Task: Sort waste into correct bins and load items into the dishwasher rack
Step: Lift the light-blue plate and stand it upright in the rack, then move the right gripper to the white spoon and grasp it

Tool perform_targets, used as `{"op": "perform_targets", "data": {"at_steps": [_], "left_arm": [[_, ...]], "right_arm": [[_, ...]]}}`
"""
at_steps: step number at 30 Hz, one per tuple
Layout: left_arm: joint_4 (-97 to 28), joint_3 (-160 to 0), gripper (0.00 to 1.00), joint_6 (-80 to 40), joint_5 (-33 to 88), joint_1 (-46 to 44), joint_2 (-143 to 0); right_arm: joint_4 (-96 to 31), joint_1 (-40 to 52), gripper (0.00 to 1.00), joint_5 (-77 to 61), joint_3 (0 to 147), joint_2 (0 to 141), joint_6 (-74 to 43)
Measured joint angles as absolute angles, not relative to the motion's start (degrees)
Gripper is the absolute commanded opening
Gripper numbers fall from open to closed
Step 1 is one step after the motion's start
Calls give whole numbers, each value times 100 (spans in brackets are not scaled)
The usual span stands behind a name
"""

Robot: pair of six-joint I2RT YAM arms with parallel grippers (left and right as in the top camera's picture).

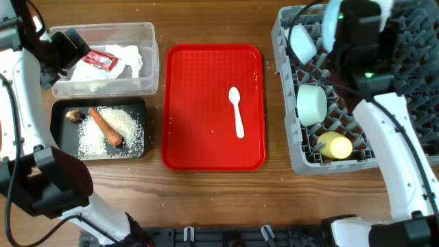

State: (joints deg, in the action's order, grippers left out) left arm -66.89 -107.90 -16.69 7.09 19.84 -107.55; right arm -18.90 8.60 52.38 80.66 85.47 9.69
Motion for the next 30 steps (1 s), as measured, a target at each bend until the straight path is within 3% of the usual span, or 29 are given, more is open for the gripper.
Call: {"op": "perform_targets", "data": {"at_steps": [5,11,12,13,15,17,22,24,27,30], "left_arm": [[-6689,-10790,100,-1669,709,1986,-10755],[-6689,-10790,100,-1669,709,1986,-10755],[-6689,-10790,100,-1669,709,1984,-10755],[-6689,-10790,100,-1669,709,1986,-10755],[-6692,-10790,100,-1669,709,1986,-10755],[-6689,-10790,100,-1669,709,1986,-10755],[-6694,-10790,100,-1669,709,1986,-10755],[-6694,-10790,100,-1669,711,1986,-10755],[-6692,-10790,100,-1669,709,1986,-10755],[-6692,-10790,100,-1669,707,1986,-10755]], "right_arm": [[-1339,545,4,4943,8068,9015,3472],[-1326,548,5,4644,8068,9968,4829],[-1332,548,15,4613,8068,10095,4906],[-1374,548,63,4600,8068,10160,4947],[-1538,548,86,4504,8068,10232,4947],[-1584,548,95,4488,8068,10232,4644],[-2171,587,100,3938,8071,10112,3096],[-2770,731,100,3026,8075,9640,2279],[-2971,1280,100,602,8077,8829,851],[-2947,1929,100,-550,8086,9078,-803]]}}
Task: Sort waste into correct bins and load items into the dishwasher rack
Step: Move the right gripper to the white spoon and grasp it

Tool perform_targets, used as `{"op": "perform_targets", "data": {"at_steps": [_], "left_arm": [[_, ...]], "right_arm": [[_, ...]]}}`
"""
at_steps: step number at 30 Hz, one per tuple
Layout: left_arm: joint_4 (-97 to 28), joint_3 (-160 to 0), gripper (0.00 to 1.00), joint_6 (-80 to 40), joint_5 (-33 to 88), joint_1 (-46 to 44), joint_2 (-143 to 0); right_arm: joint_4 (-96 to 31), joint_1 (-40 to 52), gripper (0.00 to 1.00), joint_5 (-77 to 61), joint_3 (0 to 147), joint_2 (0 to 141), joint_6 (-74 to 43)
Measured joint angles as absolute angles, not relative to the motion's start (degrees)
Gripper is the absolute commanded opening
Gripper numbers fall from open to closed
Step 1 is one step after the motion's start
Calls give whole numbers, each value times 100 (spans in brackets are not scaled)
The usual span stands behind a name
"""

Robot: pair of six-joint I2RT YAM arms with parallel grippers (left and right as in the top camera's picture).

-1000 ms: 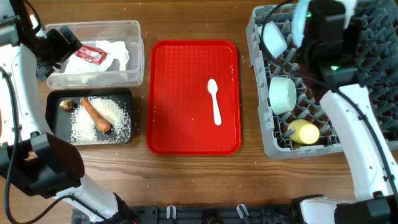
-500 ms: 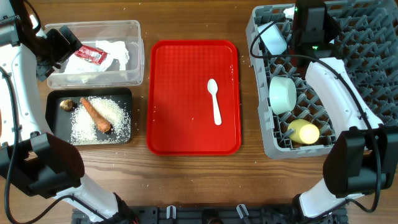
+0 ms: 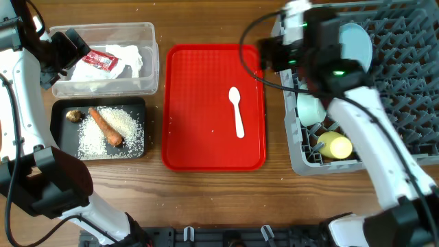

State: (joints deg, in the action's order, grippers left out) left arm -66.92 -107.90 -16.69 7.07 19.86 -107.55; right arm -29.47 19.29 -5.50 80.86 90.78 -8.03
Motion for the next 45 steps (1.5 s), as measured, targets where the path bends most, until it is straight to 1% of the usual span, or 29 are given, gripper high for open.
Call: {"op": "perform_targets", "data": {"at_steps": [1,2,3,5,7,8,10,13,16,19,21,22,23,27,28,30,31,33,34,35,36,38,42,45], "left_arm": [[-6692,-10790,100,-1669,709,1984,-10755],[-6692,-10790,100,-1669,709,1986,-10755],[-6689,-10790,100,-1669,709,1986,-10755],[-6692,-10790,100,-1669,709,1984,-10755],[-6692,-10790,100,-1669,709,1984,-10755],[-6692,-10790,100,-1669,709,1986,-10755],[-6689,-10790,100,-1669,709,1984,-10755],[-6692,-10790,100,-1669,709,1986,-10755],[-6692,-10790,100,-1669,709,1986,-10755],[-6692,-10790,100,-1669,709,1984,-10755],[-6692,-10790,100,-1669,709,1984,-10755],[-6689,-10790,100,-1669,709,1984,-10755],[-6692,-10790,100,-1669,709,1986,-10755],[-6692,-10790,100,-1669,709,1986,-10755],[-6692,-10790,100,-1669,709,1986,-10755],[-6692,-10790,100,-1669,709,1986,-10755],[-6692,-10790,100,-1669,709,1986,-10755],[-6692,-10790,100,-1669,709,1984,-10755],[-6689,-10790,100,-1669,709,1986,-10755],[-6692,-10790,100,-1669,709,1986,-10755],[-6692,-10790,100,-1669,709,1984,-10755],[-6689,-10790,100,-1669,709,1984,-10755],[-6692,-10790,100,-1669,709,1986,-10755],[-6692,-10790,100,-1669,709,1986,-10755]], "right_arm": [[-3013,2165,100,-746,8084,9323,-1177],[-3245,2368,96,-895,8090,9636,-1647],[-3400,2508,91,-1009,8077,9998,-2102],[-3642,2554,81,-1059,8077,10322,-2508],[-3778,2574,68,-1135,8077,10829,-2818],[-3782,2574,68,-1201,8077,11039,-2917],[-3798,2574,65,-1391,8077,11459,-3041],[-3839,2606,58,-1553,8077,11815,-3148],[-3826,2611,40,-1649,8077,11830,-3267],[-3828,2611,15,-1658,8077,11841,-3336],[-3817,2611,10,-1712,8077,11869,-3369],[-3809,2611,6,-1743,8079,11869,-3382],[-3804,2611,4,-1785,8079,11869,-3398],[-3769,2611,4,-1798,8079,11924,-3424],[-3715,2611,16,-1806,8079,11939,-3411],[-3677,2611,30,-1844,8079,11942,-3398],[-3629,2611,34,-1865,8079,11944,-3367],[-3308,2611,45,-1916,8079,11944,-3315],[-3155,2611,49,-1929,8082,11944,-3186],[-3052,2611,53,-1929,8125,11952,-2921],[-3039,2611,60,-1925,8221,11959,-2611],[-3039,2657,61,-1907,8462,11959,-1284],[-3107,2899,61,-1673,8534,11959,628],[-3170,3409,62,-690,8534,11959,1540]]}}
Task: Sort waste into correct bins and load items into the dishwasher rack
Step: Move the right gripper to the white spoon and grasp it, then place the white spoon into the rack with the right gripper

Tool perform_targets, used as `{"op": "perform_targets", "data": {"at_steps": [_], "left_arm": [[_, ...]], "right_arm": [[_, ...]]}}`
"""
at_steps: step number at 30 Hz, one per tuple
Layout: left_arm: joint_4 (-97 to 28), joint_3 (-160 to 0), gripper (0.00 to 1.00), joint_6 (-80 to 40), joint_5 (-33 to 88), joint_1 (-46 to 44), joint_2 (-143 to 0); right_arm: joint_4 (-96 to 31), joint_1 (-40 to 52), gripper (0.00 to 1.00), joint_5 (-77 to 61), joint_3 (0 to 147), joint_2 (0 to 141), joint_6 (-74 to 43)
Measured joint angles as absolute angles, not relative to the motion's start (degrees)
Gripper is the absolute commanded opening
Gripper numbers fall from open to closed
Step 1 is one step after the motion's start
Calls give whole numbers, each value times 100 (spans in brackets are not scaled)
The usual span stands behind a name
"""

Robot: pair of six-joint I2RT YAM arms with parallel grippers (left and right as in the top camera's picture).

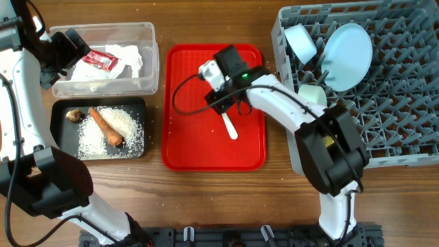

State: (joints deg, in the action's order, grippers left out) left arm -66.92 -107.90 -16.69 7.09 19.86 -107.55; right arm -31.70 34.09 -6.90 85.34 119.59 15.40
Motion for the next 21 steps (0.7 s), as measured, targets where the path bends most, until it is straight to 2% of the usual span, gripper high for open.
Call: {"op": "perform_targets", "data": {"at_steps": [3,7,8,9,10,15,18,19,20,21], "left_arm": [[-6694,-10790,100,-1669,709,1986,-10755],[-6689,-10790,100,-1671,709,1986,-10755],[-6689,-10790,100,-1669,709,1984,-10755],[-6692,-10790,100,-1669,709,1986,-10755],[-6689,-10790,100,-1669,709,1986,-10755],[-6692,-10790,100,-1669,707,1986,-10755],[-6692,-10790,100,-1669,709,1986,-10755],[-6692,-10790,100,-1669,709,1986,-10755],[-6692,-10790,100,-1669,709,1984,-10755],[-6692,-10790,100,-1669,709,1986,-10755]], "right_arm": [[-3732,3787,63,169,8549,11959,1813],[-3942,3592,64,384,8514,11968,1769],[-3940,3520,59,333,8510,11970,1763],[-3922,3441,40,242,8510,11970,1723],[-3887,3406,32,185,8510,11979,1638],[-3948,3367,20,-62,8517,12154,1190],[-4215,3273,20,-204,8543,12154,1050],[-4313,3236,15,-246,8562,12154,1000],[-4486,3170,4,-276,8571,12154,919],[-4580,3109,4,-298,8582,12154,871]]}}
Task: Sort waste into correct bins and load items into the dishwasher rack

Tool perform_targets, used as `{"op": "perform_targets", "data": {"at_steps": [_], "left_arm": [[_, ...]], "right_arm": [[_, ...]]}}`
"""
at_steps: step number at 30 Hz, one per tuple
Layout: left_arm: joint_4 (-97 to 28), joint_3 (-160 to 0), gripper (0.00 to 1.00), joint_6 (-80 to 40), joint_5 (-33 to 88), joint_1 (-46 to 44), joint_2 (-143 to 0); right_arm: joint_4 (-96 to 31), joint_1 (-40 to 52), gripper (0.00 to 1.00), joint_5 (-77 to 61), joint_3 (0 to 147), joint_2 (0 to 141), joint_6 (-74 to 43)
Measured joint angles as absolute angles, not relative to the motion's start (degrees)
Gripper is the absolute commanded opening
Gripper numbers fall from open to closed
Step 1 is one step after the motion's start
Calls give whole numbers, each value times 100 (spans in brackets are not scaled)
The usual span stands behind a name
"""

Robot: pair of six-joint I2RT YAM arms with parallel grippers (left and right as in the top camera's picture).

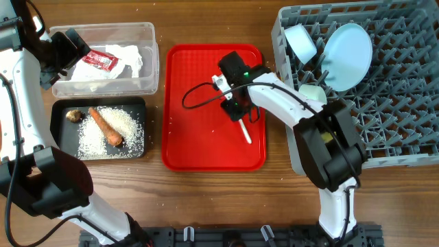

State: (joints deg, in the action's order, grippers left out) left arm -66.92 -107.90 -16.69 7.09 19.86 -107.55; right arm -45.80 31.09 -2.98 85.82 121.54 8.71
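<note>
On the red tray (192, 137) lies a white spoon (245, 132); only its handle shows, slanting down to the right. My right gripper (235, 108) is down on the spoon's upper end and appears shut on it, hiding the bowl. The grey dishwasher rack (398, 103) on the right holds a pale plate (346, 46), a white bowl (302, 42) and a white cup (314, 91). My left gripper (68, 49) rests at the left rim of the clear bin (103, 88); how its jaws stand is not visible.
The clear bin contains a red packet (103, 60) and white paper. Below it, a black tray (60, 140) carries rice, a carrot (106, 127) and a small brown lump. The right arm stretches from the table's front edge across the rack's left corner.
My right gripper has shifted slightly right and down on the tray. The spoon's handle now points lower right instead of straight down. The left arm has not moved.
My right gripper was over the rack's back left, with the spoon lying free on the red tray. Then it was at the rack's left edge near the tray, then over the spoon's bowl. Now it is on the spoon, which has turned and shifted right.
</note>
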Motion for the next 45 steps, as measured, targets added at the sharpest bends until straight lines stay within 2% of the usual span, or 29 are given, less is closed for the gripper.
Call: {"op": "perform_targets", "data": {"at_steps": [3,8,12,13,15,21,27,31,32,33,34,39,42,45], "left_arm": [[-6692,-10790,100,-1669,709,1986,-10755],[-6692,-10790,100,-1669,709,1984,-10755],[-6692,-10790,100,-1669,709,1986,-10755],[-6689,-10790,100,-1669,707,1986,-10755],[-6694,-10790,100,-1669,709,1986,-10755],[-6689,-10790,100,-1669,709,1984,-10755],[-6692,-10790,100,-1669,709,1986,-10755],[-6685,-10790,100,-1669,705,1986,-10755],[-6689,-10790,100,-1669,707,1986,-10755],[-6692,-10790,100,-1669,709,1986,-10755],[-6694,-10790,100,-1669,709,1984,-10755],[-6689,-10790,100,-1669,709,1986,-10755],[-6689,-10790,100,-1671,707,1986,-10755],[-6692,-10790,100,-1669,709,1986,-10755]], "right_arm": [[-4744,2974,4,-429,8597,12151,709],[-5767,2886,4,-757,8973,12105,652],[-6097,2530,4,-530,9596,10669,646],[-6252,2174,5,-139,9708,9887,646],[-6589,1623,4,346,9782,9308,646],[-6982,-414,4,1037,9666,9282,598],[-6965,-1334,4,1066,9533,9356,-1153],[-6375,-1361,4,1120,8739,9369,-2733],[-6230,-1361,63,1144,8414,9378,-3227],[-6060,-1361,94,1168,8176,9389,-3500],[-5946,-1361,100,1186,8003,9391,-3739],[-5800,-1361,100,1225,7920,9376,-3865],[-5815,-1361,100,650,8108,8941,-2869],[-5811,-1354,100,-344,8497,7728,-1769]]}}
